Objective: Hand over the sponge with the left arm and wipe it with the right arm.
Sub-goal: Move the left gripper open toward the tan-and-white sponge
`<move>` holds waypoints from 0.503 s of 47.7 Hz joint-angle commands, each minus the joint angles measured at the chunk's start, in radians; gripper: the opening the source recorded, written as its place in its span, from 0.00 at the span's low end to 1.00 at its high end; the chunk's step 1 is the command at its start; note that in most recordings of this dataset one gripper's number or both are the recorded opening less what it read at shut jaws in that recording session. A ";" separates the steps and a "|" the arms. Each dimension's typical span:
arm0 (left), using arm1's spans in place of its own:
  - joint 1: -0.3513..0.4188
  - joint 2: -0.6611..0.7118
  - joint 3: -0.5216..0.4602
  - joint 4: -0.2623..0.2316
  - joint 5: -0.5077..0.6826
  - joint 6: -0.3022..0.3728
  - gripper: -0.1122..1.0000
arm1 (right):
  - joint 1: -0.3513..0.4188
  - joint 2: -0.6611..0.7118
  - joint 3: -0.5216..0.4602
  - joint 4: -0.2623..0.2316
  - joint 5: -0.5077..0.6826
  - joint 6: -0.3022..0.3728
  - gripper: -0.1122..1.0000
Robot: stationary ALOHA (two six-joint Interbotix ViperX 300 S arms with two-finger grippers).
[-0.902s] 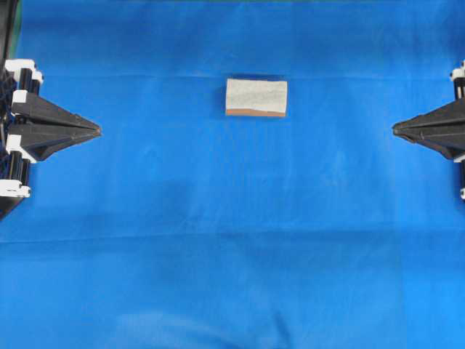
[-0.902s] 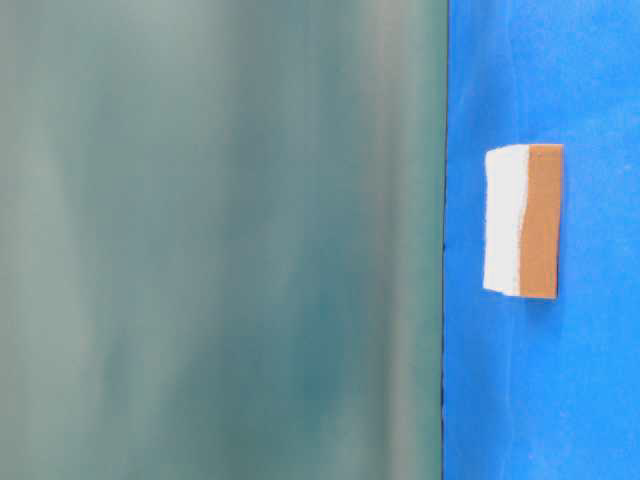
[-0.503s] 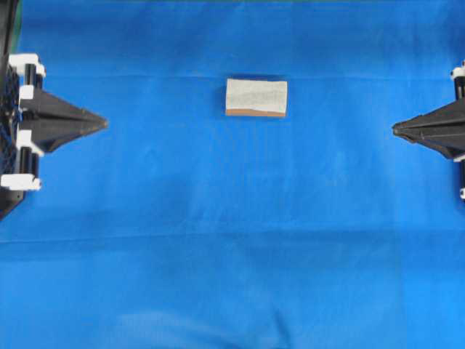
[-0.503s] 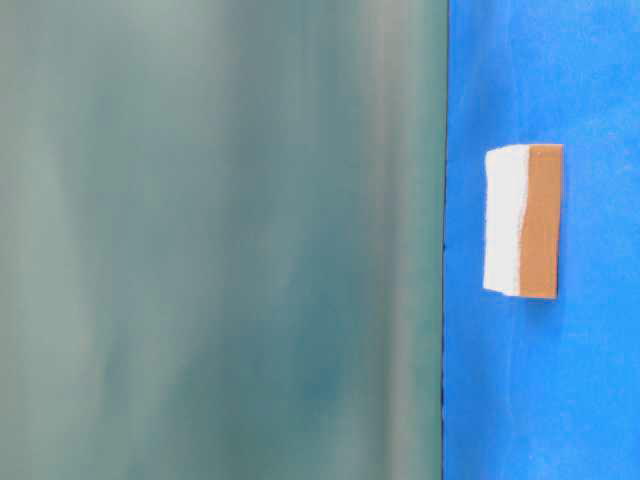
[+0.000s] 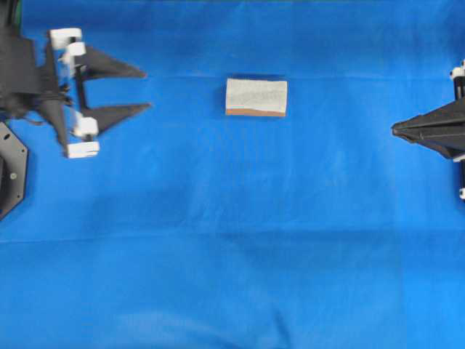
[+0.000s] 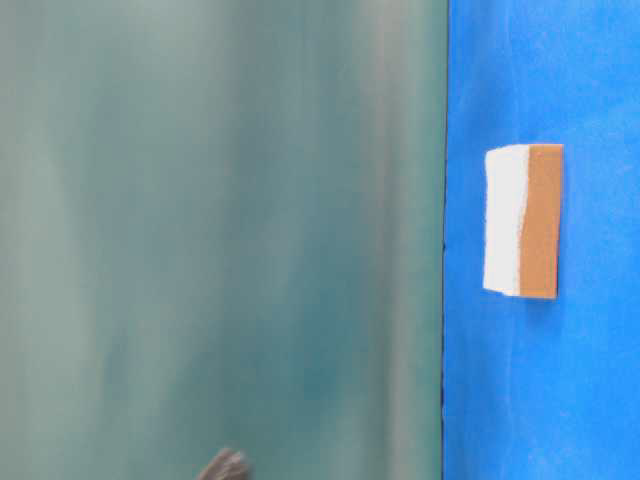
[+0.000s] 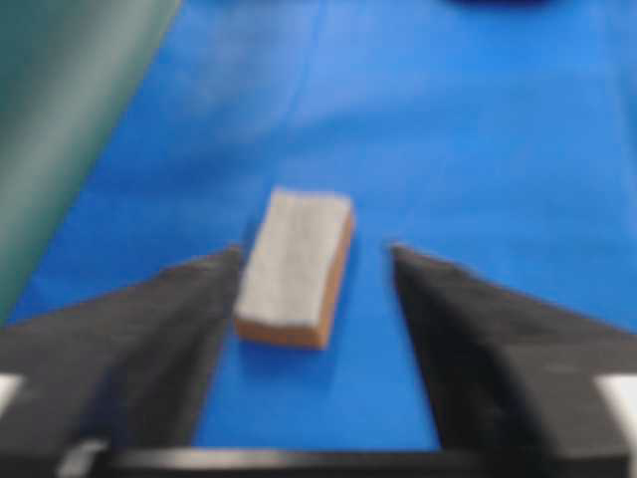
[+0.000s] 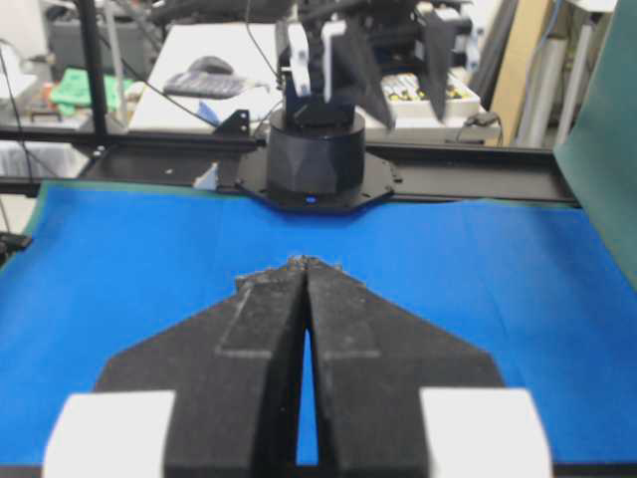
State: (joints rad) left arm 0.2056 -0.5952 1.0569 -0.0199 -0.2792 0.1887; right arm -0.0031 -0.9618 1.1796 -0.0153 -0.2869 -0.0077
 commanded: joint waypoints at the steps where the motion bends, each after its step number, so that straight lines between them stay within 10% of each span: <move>1: 0.014 0.077 -0.058 -0.002 -0.009 0.021 0.72 | 0.002 0.008 -0.028 -0.002 -0.002 0.003 0.10; 8: 0.044 0.239 -0.127 0.000 -0.009 0.037 0.94 | 0.003 0.008 -0.028 -0.002 0.011 0.009 0.10; 24: 0.066 0.618 -0.331 0.000 -0.011 0.058 0.95 | 0.002 0.018 -0.023 0.000 0.021 0.011 0.10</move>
State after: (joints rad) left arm 0.2684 -0.0307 0.7854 -0.0199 -0.2807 0.2408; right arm -0.0031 -0.9541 1.1796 -0.0169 -0.2638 0.0015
